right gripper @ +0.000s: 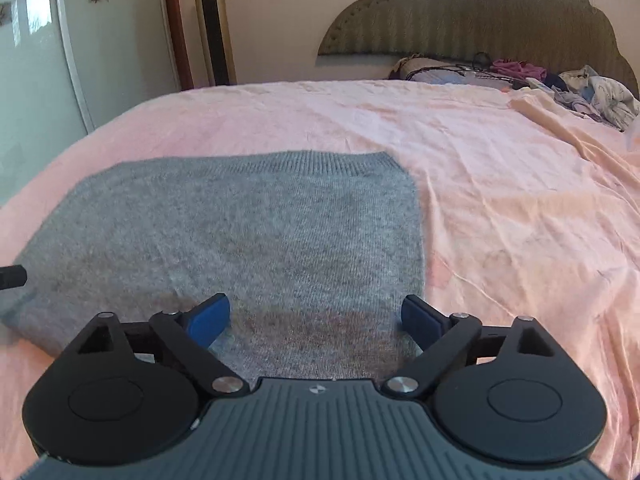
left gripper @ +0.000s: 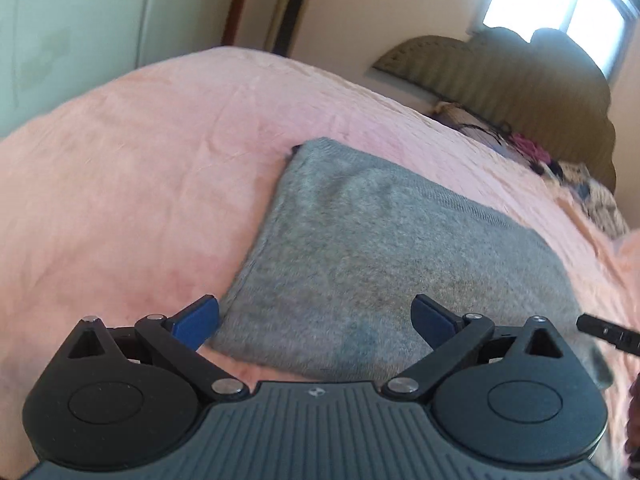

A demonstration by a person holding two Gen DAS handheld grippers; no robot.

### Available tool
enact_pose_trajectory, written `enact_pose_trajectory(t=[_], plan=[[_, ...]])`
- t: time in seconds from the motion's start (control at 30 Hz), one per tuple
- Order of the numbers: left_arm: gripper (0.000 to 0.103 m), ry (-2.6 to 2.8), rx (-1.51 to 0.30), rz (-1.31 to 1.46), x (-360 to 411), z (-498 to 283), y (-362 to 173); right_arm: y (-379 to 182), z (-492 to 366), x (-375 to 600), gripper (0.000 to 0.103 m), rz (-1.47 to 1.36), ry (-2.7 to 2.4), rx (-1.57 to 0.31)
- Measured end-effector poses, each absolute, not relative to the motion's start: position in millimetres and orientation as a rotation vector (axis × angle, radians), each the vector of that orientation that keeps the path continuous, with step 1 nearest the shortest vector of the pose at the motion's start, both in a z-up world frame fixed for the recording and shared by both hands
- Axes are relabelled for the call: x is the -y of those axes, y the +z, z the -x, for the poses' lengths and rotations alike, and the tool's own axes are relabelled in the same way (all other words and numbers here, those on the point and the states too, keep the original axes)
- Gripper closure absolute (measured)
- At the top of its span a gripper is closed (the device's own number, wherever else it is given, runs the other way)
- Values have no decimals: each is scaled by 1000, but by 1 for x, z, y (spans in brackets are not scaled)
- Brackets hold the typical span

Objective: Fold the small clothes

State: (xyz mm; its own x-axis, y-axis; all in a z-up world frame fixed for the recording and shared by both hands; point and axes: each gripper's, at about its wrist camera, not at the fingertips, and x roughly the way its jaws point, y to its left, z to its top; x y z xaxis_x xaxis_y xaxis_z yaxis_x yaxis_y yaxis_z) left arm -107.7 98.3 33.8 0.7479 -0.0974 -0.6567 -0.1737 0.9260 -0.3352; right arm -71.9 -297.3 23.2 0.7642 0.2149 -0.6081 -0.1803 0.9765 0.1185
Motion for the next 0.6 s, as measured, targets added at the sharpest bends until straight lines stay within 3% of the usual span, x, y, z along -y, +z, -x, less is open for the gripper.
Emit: enact_pose_trajectory(t=[0.17,0.27,0.4,0.43,0.47,0.5,0.53,0.6], plan=[[1,15,-758,765,-119,122,22,3,75,272,2,3,313,-749],[1,0,-742,939,-125,118,10,-12,85,260,0,117,315,-677],[5,61,-691,996,-123,101,7,-11,89,264,0,94,326,-672],[11,86,-699,964,-118,96,9,-11,89,263,0,97,325,-669],[38,107,-718,918,-113,88,11,-11,90,263,0,97,325,-668],[80,120,-750,874,-109,83,11,-11,91,263,0,94,327,-667],[97,137,-798,836,-105,76,8,-12,90,265,0,90,328,-666],[98,165,-802,762,-95,74,10,-12,88,267,0,84,331,-664]])
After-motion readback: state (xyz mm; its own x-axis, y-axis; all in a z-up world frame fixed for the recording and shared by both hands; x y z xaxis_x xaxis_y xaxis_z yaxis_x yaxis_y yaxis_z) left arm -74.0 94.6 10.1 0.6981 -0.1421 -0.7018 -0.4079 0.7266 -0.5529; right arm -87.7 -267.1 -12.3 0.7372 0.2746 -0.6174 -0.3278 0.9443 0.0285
